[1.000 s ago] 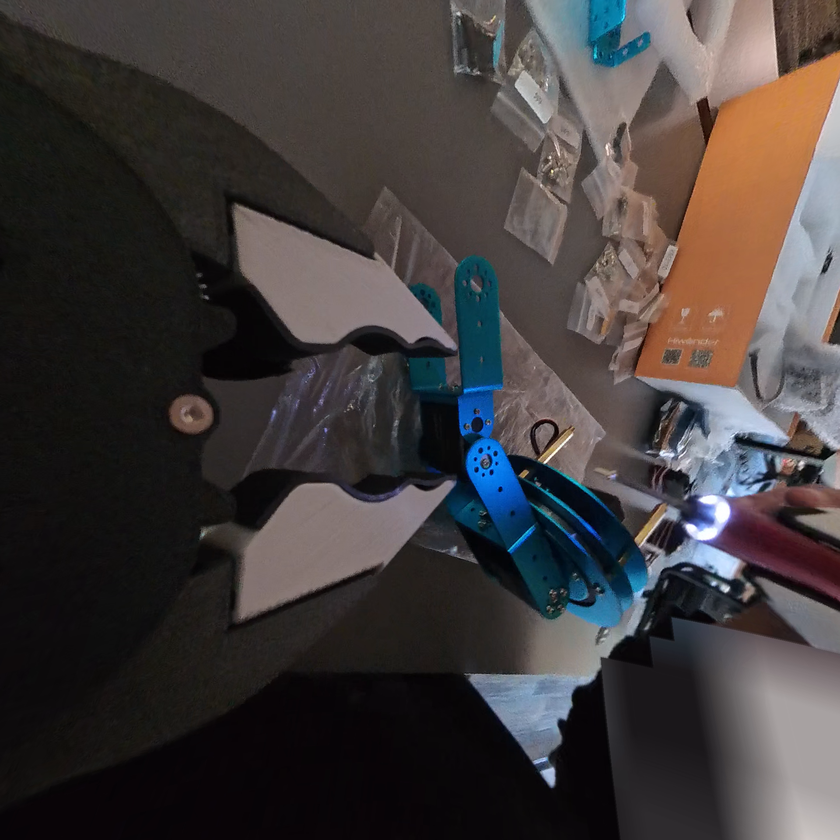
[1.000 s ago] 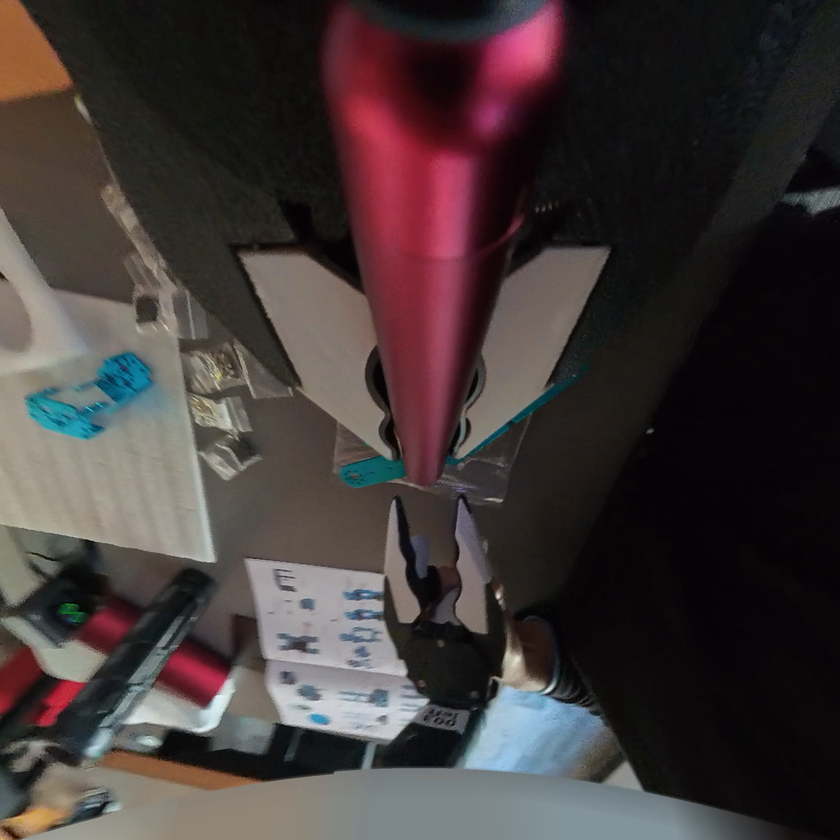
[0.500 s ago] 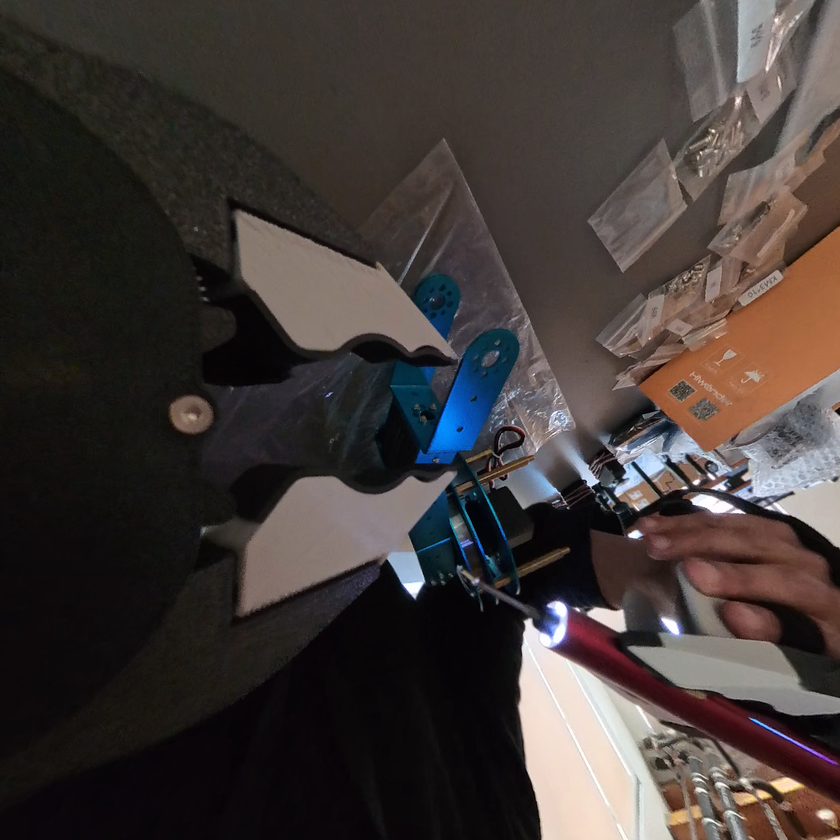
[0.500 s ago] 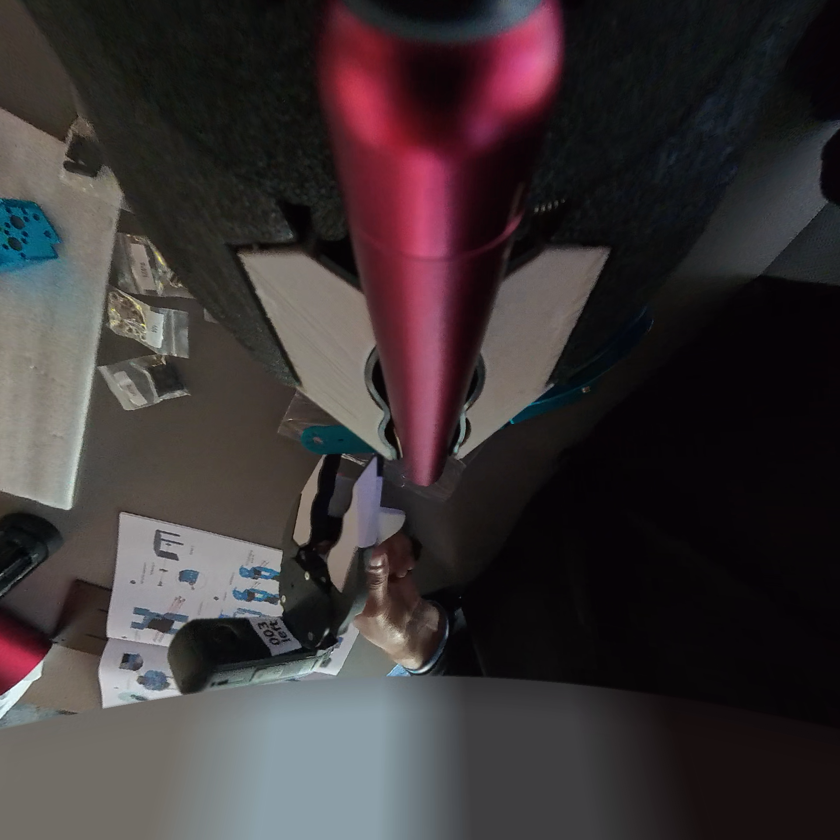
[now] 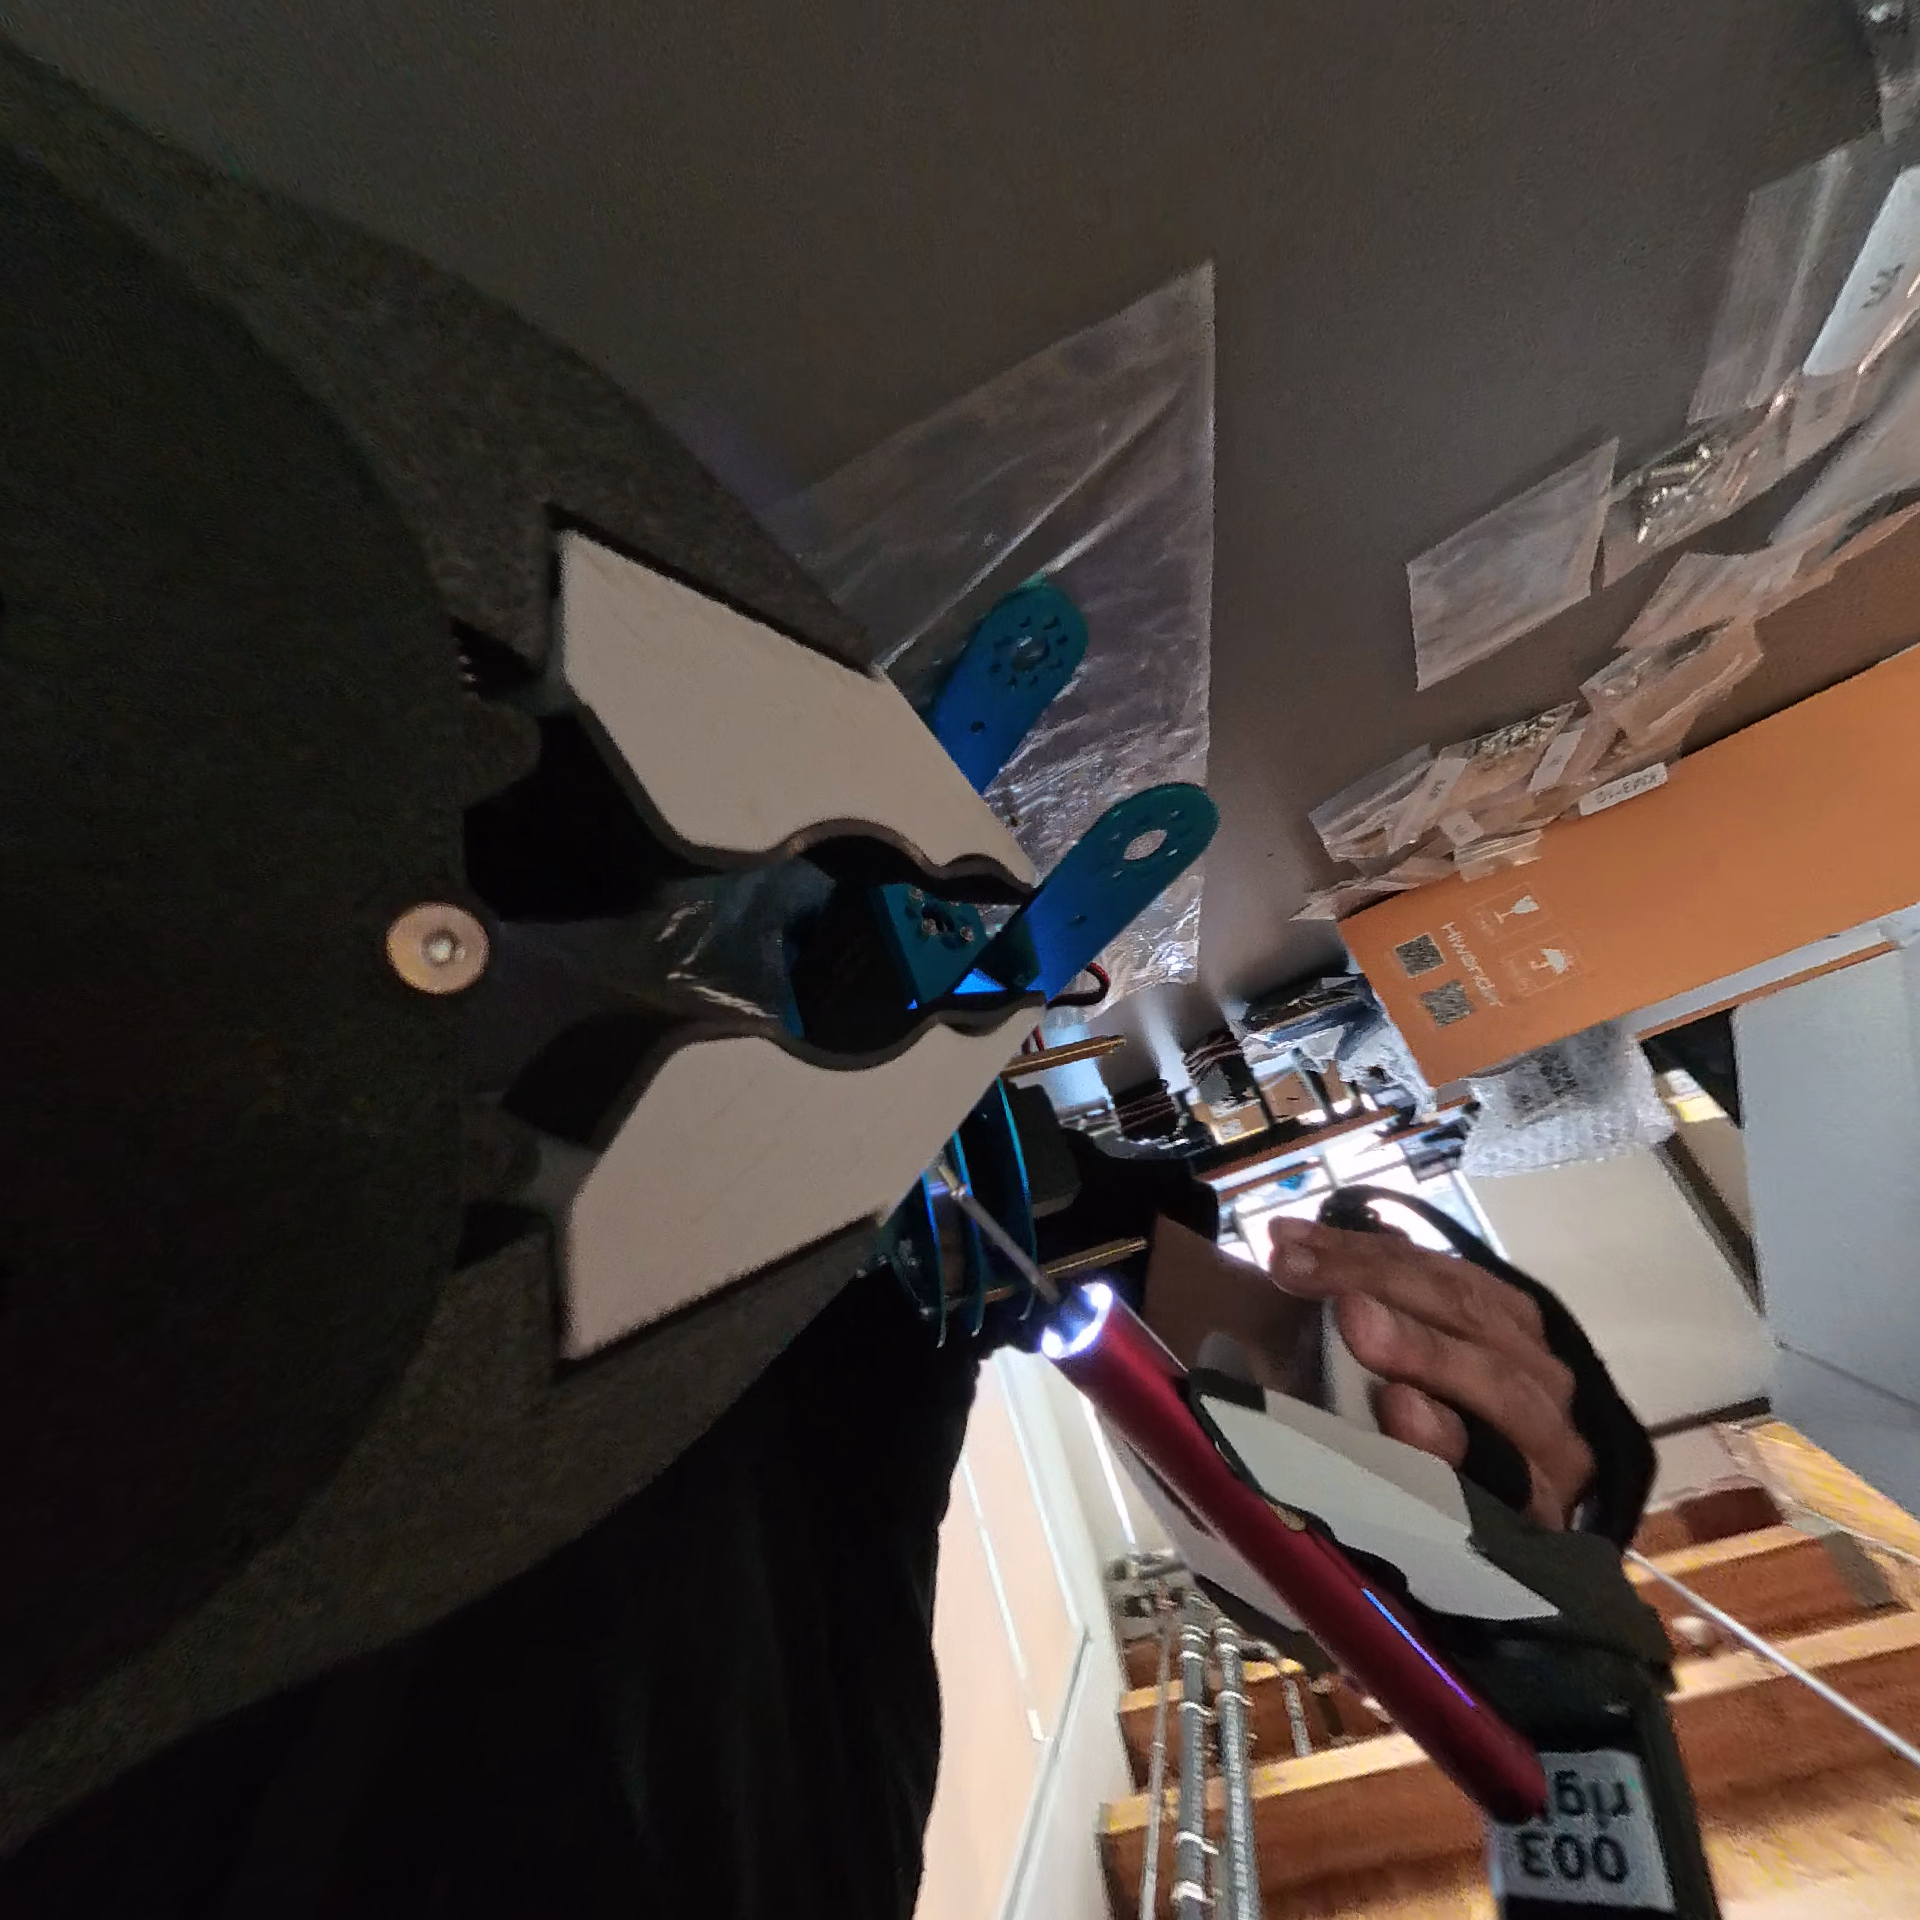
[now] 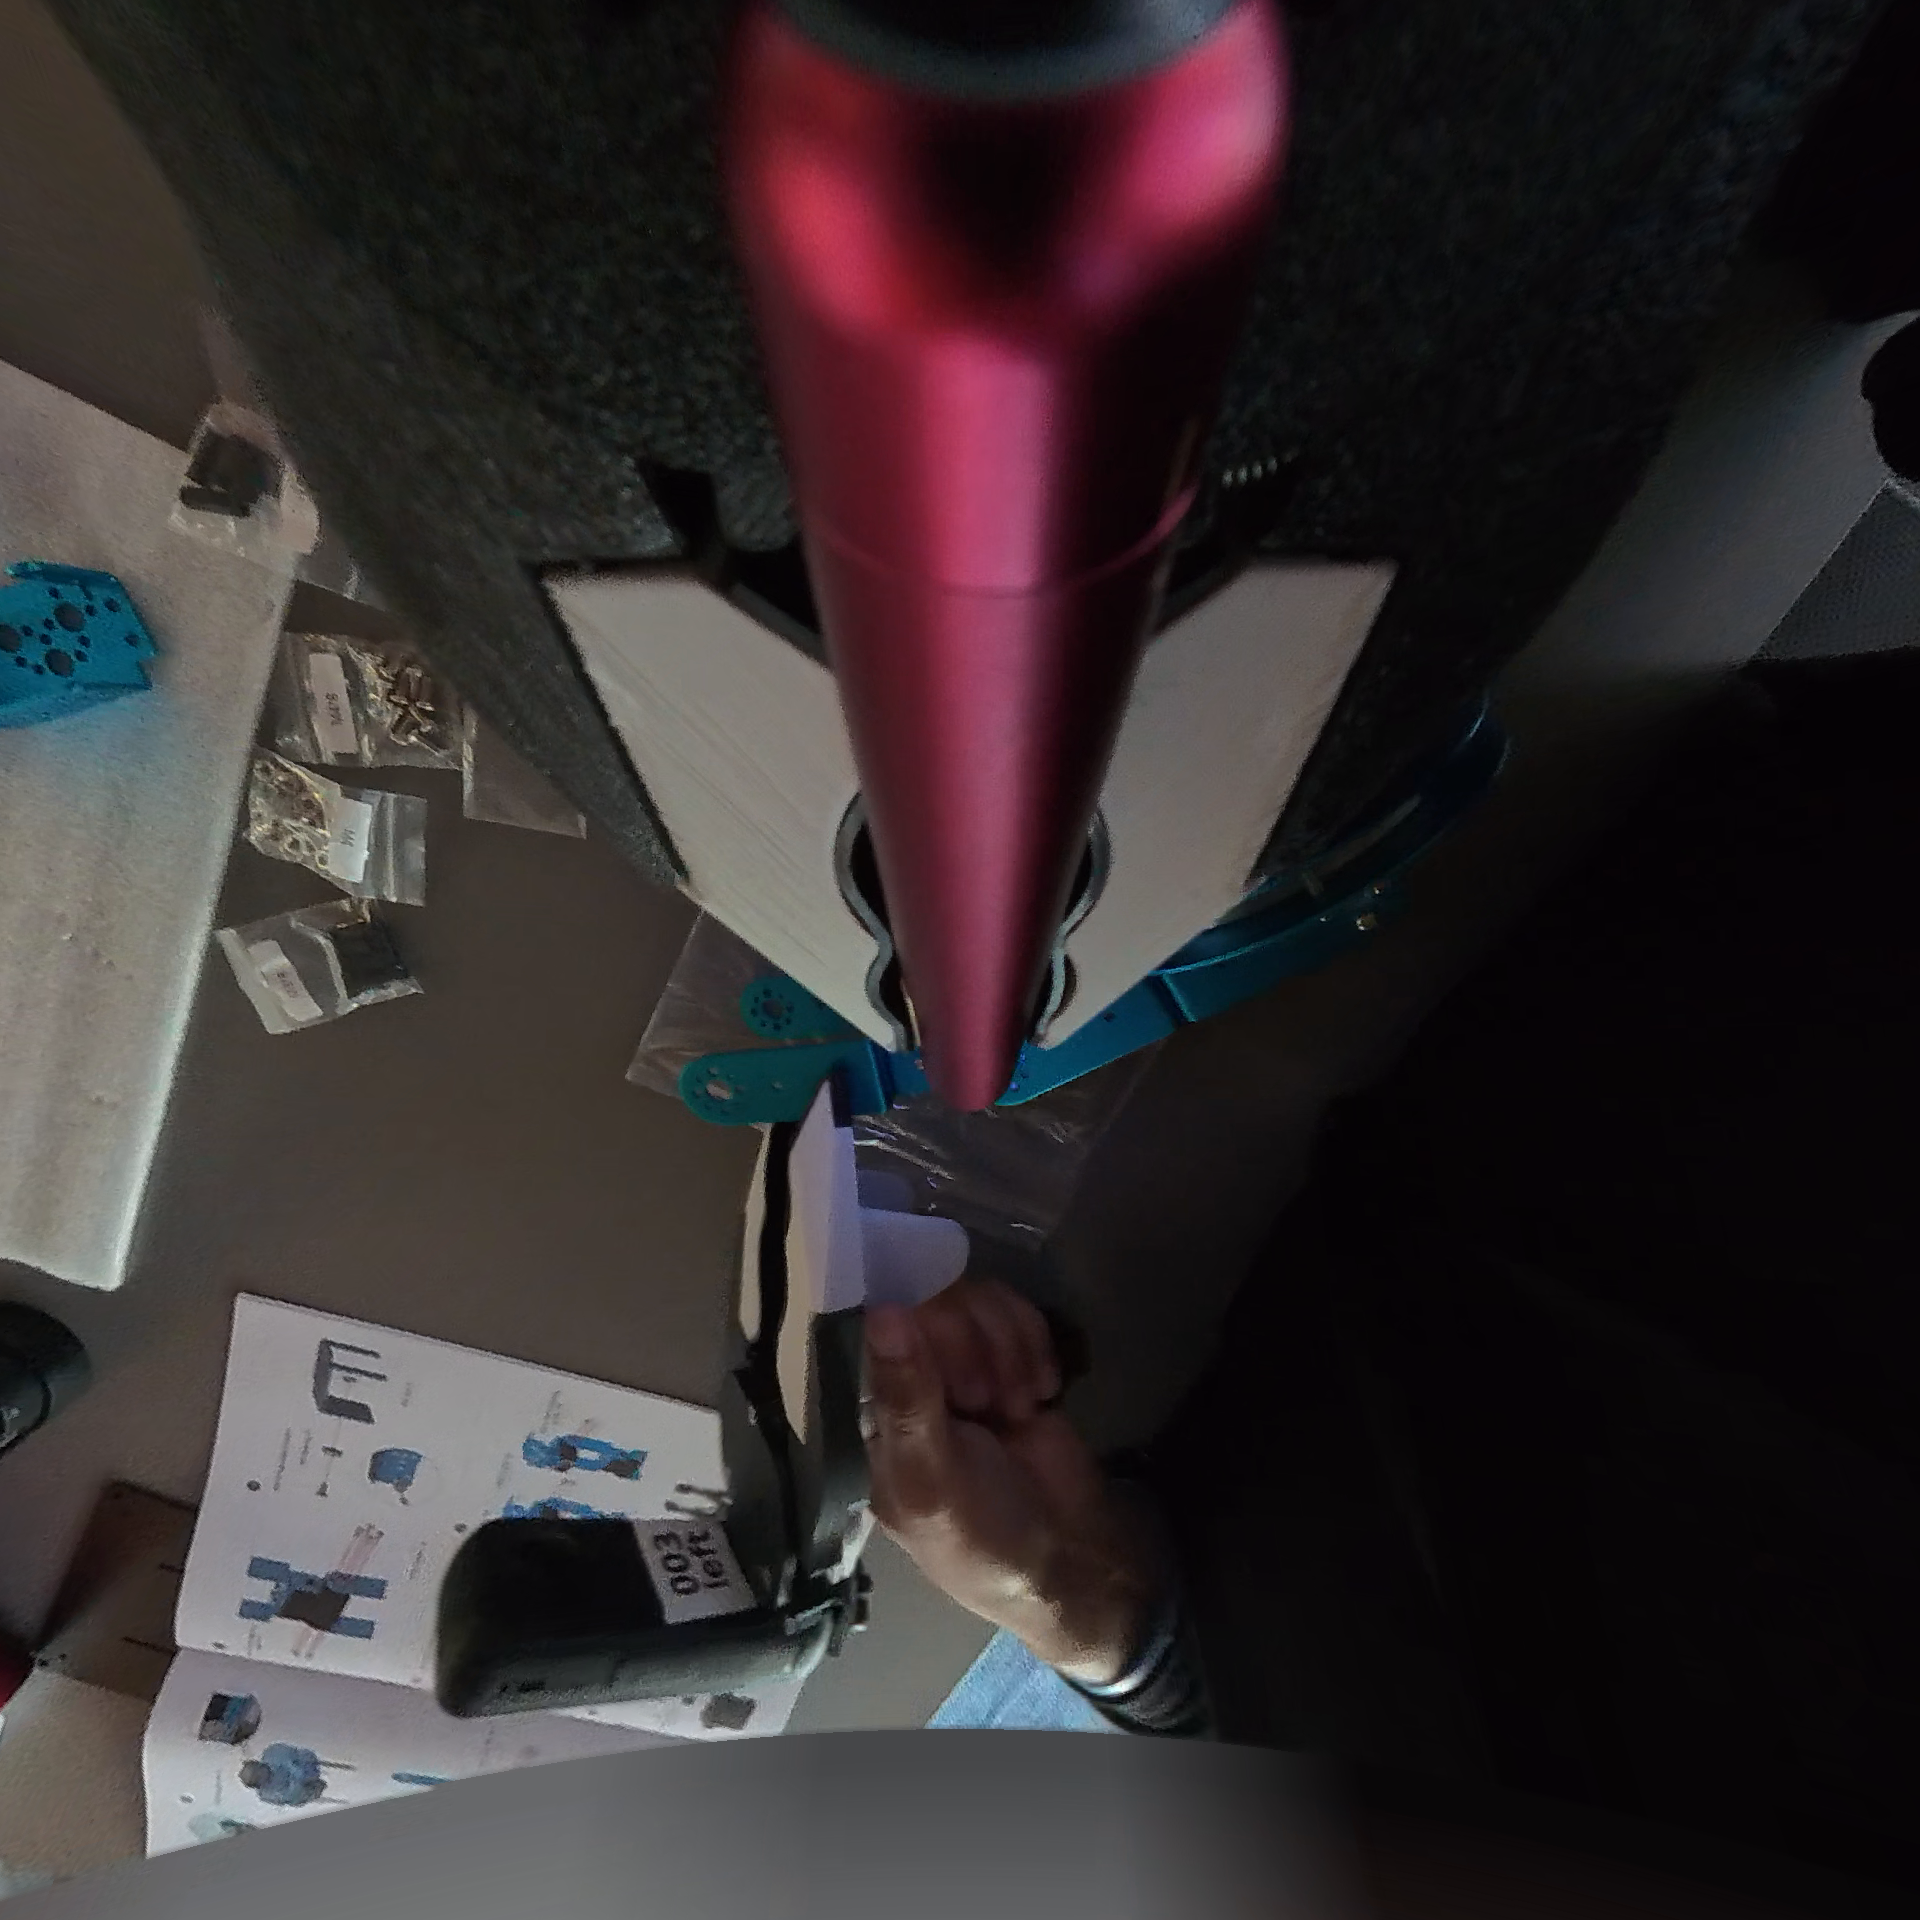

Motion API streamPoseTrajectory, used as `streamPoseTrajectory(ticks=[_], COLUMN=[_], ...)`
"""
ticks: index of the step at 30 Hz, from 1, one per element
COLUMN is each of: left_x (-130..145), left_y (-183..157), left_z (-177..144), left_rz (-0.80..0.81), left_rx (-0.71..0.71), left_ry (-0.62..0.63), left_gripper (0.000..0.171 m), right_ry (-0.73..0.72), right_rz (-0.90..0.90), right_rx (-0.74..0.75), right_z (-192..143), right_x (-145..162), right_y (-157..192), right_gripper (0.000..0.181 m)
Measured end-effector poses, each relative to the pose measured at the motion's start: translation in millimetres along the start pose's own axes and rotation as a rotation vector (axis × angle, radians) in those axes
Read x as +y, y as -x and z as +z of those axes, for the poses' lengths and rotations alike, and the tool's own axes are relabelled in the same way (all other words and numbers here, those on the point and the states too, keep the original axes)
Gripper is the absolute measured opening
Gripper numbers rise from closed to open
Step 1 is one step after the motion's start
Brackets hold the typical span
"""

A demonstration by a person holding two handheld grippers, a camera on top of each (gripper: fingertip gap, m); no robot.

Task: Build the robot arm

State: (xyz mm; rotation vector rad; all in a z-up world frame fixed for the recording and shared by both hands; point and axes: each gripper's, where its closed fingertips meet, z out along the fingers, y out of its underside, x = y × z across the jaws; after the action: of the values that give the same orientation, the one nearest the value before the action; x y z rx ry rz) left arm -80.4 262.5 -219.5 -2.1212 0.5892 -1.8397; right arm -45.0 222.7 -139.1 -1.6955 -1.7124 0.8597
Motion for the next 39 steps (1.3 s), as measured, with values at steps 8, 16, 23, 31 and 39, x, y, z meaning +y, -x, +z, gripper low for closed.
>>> streamPoseTrajectory(ticks=[8, 16, 23, 31, 39], left_x=[1, 8, 8, -7, -16], left_y=[-2, -1, -1, -18, -23], left_z=[-8, -15, -15, -8, -2], left_rz=[-0.021, -0.016, -0.008, 0.029, 0.017], left_rx=[-0.019, -0.032, -0.039, 0.027, 0.056], left_ry=[-0.109, -0.099, -0.11, -0.126, -0.165], left_gripper=[0.012, 0.013, 0.012, 0.007, 0.005], right_ry=[0.144, 0.222, 0.116, -0.106, -0.135], right_rz=[0.007, 0.04, 0.108, 0.199, 0.156], right_rx=[0.055, 0.08, 0.281, 0.758, 0.98], right_z=[6, 17, 5, -28, -11], right_x=[-11, -11, -19, -6, 7], right_y=[6, 15, 22, 40, 46], right_gripper=[0.021, 0.021, 0.02, 0.02, 0.022])
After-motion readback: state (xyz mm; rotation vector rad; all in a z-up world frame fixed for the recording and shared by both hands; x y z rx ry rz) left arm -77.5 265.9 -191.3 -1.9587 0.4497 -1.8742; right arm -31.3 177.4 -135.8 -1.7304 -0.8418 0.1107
